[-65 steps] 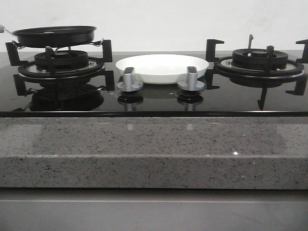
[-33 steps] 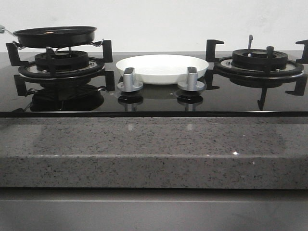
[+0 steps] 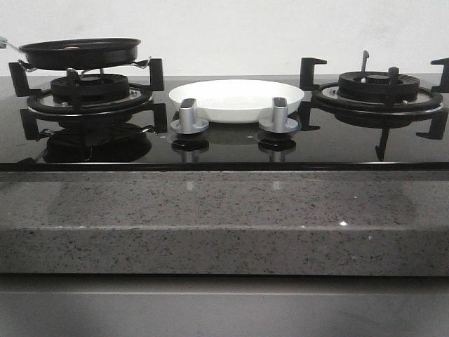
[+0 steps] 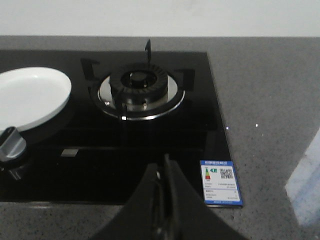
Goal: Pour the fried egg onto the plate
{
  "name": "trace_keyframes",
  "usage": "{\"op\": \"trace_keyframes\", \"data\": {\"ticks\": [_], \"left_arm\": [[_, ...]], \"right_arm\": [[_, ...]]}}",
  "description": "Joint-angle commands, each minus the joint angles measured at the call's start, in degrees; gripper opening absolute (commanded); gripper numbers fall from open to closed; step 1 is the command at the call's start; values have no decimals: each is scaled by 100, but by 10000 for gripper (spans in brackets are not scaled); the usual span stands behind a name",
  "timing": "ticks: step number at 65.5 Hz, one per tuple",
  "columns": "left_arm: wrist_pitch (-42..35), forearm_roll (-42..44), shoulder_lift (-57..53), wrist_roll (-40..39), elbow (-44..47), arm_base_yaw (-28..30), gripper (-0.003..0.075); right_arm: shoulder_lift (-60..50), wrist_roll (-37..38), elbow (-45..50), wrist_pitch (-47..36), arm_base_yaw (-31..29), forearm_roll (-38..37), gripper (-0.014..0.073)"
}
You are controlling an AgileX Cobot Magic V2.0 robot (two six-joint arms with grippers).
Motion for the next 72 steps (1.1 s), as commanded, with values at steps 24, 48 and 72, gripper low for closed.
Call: {"op": "trace_keyframes", "data": {"ticks": [24, 48, 72], "left_arm": [[-396, -72, 225, -67, 69, -40, -20], [-491, -47, 225, -67, 69, -40, 151], [-766, -47, 225, -67, 69, -40, 449]], "right_arm": [[175, -28, -51, -283, -34, -86, -67], [175, -28, -51, -281, -34, -86, -66], [175, -28, -51, -260, -34, -86, -33]]}}
